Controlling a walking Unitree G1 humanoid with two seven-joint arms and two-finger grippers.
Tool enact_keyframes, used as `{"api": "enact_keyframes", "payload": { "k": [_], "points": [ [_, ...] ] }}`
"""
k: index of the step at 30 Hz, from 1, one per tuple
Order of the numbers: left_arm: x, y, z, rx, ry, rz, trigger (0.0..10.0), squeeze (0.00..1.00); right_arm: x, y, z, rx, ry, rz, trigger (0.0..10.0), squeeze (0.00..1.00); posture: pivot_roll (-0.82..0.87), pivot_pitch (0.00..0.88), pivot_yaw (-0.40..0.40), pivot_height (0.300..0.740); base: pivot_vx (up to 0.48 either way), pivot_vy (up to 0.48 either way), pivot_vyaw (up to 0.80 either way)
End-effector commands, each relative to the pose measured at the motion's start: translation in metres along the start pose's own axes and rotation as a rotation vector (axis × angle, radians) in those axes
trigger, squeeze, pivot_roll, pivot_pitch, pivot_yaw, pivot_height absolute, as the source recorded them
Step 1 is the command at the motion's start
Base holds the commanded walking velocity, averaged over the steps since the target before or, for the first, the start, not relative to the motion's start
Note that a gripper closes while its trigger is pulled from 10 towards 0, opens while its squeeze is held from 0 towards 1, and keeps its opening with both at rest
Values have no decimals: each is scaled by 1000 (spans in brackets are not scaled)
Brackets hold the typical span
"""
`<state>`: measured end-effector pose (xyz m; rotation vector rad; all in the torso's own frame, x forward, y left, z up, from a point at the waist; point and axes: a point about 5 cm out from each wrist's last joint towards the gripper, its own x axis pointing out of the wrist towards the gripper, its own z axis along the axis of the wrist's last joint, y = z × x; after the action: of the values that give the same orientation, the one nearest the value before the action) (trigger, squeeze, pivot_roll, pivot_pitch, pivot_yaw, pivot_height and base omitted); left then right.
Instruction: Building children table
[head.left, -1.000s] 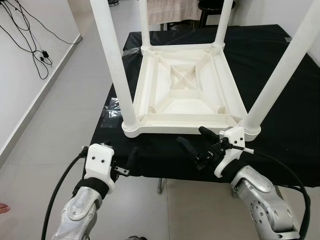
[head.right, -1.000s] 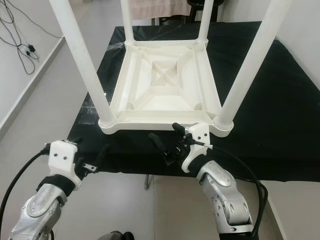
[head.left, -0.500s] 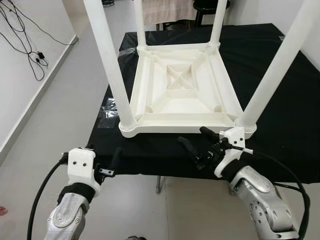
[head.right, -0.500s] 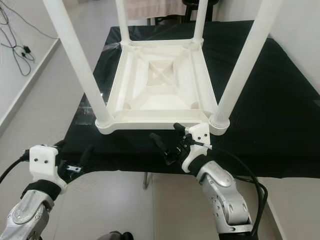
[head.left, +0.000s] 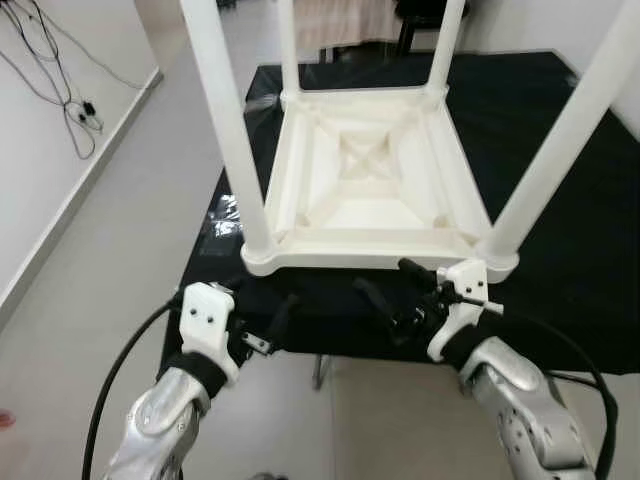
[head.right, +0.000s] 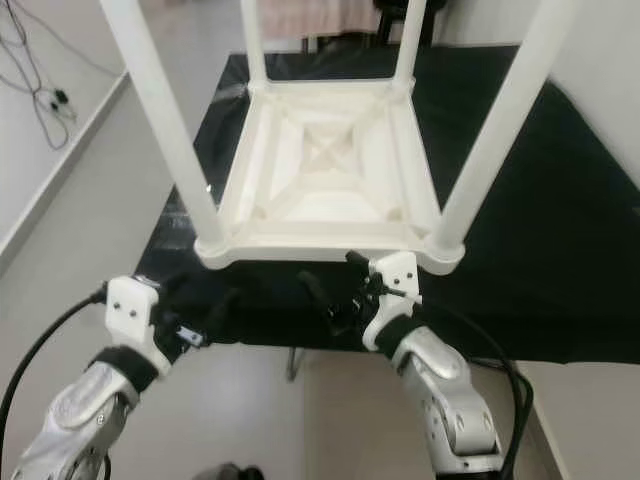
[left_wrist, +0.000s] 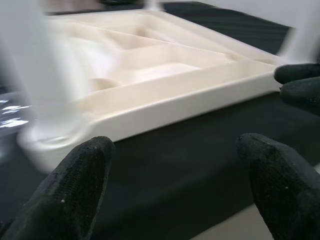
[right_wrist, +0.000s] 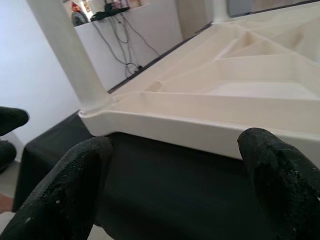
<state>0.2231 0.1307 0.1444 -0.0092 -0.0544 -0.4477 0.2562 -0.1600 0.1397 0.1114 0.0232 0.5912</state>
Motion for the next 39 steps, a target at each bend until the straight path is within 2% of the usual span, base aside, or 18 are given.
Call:
{"api": "enact_keyframes", "payload": {
  "k": [1,7,13,16,20,29,39],
  "points": [
    [-2,-2,-3,-6,22,-25,10000,0,-2,5,3,4,-19,40,10000,0,19,112,35,740,352,0,0],
    [-3,-3,-3,-7,25,-43,10000,0,-3,12,2,26,-9,100,10000,0,19,112,35,740,380,0,-533],
    [-3,-3,-2,-4,27,-55,10000,0,-2,18,4,-38,-8,169,10000,0,23,114,31,740,391,0,133],
    [-3,-3,-2,-4,27,-57,10000,0,-3,21,4,-30,-15,195,10000,0,25,115,31,740,398,0,800],
    [-3,-3,-2,2,30,-59,10000,0,-3,21,0,-29,14,207,10000,0,26,115,33,740,364,0,0],
    [-5,-9,-6,34,82,-113,10000,0,-7,20,1,-10,12,249,10000,0,30,120,35,740,0,0,0],
    [-7,-10,-9,34,99,-99,10000,0,-14,23,-1,-2,37,343,10000,0,33,119,32,740,0,0,0]
  ]
}}
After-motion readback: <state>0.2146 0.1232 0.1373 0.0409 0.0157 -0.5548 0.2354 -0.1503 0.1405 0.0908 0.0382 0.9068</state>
